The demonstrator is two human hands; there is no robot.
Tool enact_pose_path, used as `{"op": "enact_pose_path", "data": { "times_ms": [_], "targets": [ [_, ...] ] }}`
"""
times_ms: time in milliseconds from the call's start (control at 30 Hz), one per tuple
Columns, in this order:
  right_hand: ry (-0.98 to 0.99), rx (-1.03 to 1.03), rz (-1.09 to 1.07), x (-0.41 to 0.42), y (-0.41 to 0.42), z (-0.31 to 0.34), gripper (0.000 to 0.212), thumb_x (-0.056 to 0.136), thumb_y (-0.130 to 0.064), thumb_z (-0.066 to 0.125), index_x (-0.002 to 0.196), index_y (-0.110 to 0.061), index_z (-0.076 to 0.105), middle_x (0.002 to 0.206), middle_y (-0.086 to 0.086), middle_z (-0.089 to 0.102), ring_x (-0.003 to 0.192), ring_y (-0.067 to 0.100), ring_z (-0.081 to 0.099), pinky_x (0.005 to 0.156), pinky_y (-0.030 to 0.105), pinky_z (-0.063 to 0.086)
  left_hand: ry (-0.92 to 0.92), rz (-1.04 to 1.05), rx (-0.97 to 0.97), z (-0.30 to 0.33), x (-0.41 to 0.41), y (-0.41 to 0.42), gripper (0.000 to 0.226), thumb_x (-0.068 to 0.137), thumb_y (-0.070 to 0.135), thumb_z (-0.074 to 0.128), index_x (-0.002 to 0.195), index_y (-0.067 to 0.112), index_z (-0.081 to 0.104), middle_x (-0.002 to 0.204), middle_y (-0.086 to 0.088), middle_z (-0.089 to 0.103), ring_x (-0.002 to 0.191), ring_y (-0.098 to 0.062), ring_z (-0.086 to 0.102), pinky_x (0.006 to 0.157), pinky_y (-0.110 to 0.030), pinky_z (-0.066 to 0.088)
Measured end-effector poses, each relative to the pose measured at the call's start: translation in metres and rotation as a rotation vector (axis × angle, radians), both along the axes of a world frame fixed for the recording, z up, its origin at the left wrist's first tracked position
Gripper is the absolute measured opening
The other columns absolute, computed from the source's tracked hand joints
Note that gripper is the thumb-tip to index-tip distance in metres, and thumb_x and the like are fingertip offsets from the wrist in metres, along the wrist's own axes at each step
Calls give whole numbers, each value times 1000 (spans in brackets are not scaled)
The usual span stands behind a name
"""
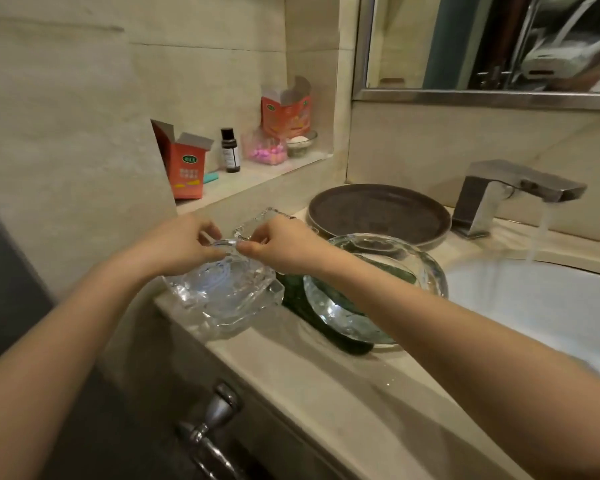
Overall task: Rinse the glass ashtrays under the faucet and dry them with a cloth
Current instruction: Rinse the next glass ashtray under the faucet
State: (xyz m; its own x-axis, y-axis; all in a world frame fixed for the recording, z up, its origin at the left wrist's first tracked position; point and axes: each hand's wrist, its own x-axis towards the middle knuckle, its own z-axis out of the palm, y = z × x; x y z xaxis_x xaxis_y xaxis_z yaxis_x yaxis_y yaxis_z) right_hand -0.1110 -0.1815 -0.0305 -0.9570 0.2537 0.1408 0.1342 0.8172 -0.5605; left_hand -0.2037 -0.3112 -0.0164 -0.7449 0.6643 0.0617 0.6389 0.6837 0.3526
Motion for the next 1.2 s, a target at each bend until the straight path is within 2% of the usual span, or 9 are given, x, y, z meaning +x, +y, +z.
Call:
{"op": "enact_pose_path", "data": {
  "times_ms": [133, 300, 467, 700, 900, 967, 1033, 1133, 1200],
  "targets": [
    [-53, 96, -41, -11, -5, -7, 31, 89, -33, 56, 93, -4, 66, 86, 8, 67, 80, 21, 62, 77, 36, 53, -15, 47, 92, -8, -9, 0, 21, 83, 12, 69, 102, 14, 63, 92, -4, 63, 87, -20, 60, 79, -31, 47],
    [6, 68, -99, -11, -9, -12, 31, 86, -21, 56, 59, -9, 48, 58, 4, 47, 60, 22, 49, 59, 35, 43, -167, 40, 240, -10, -11, -1, 13, 82, 7, 68, 93, 15, 67, 92, -11, 67, 82, -20, 59, 79, -34, 49],
    [122, -156, -91, 23, 10, 14, 24, 93, -17, 51, 100, 3, 63, 83, 11, 66, 61, 14, 55, 57, 26, 49, -288, -27, 419, 12, 11, 16, 10, 89, 11, 60, 99, 13, 61, 78, -5, 60, 62, -15, 53, 57, -24, 42],
    [261, -900, -359, 110, 69, 36, 13, 89, -14, 56, 93, -3, 62, 69, 7, 57, 42, 11, 47, 40, 19, 44, -438, -179, 498, 36, 76, 95, 19, 93, 11, 55, 109, 9, 64, 83, -1, 61, 71, -13, 54, 63, -25, 44],
    [347, -819, -598, 209, 134, 23, 13, 91, -18, 57, 96, -7, 62, 68, 5, 60, 37, 7, 44, 36, 15, 35, -535, -345, 444, 29, 160, 189, 17, 95, 13, 53, 102, 4, 64, 75, -8, 61, 65, -18, 56, 65, -26, 50],
    [352, -823, -638, 236, 159, 17, 12, 90, -16, 58, 97, -7, 62, 71, 5, 61, 41, 7, 45, 37, 15, 37, -590, -349, 398, 18, 180, 223, 26, 95, 17, 53, 105, -5, 64, 79, -11, 61, 67, -21, 56, 67, -28, 48],
    [336, -912, -683, 255, 182, 7, 11, 90, -18, 58, 95, -9, 61, 68, 2, 63, 49, 9, 45, 47, 18, 40, -716, -301, 391, 3, 201, 253, 30, 96, 16, 50, 114, -7, 57, 82, -10, 58, 62, -17, 54, 54, -22, 47],
    [271, -1055, -771, 269, 208, -15, 9, 91, -21, 56, 97, -15, 58, 79, 2, 61, 66, 13, 53, 70, 29, 45, -1024, -173, 483, -26, 226, 288, 29, 97, 15, 46, 120, 0, 54, 87, -9, 58, 60, -16, 52, 46, -23, 43],
    [248, -1085, -784, 270, 218, -33, 7, 92, -11, 52, 99, -11, 54, 84, 7, 58, 71, 18, 59, 71, 34, 49, -1191, -80, 565, -47, 235, 309, 26, 98, 13, 43, 118, 4, 56, 89, -8, 57, 54, -16, 50, 39, -17, 35]
  ]
}}
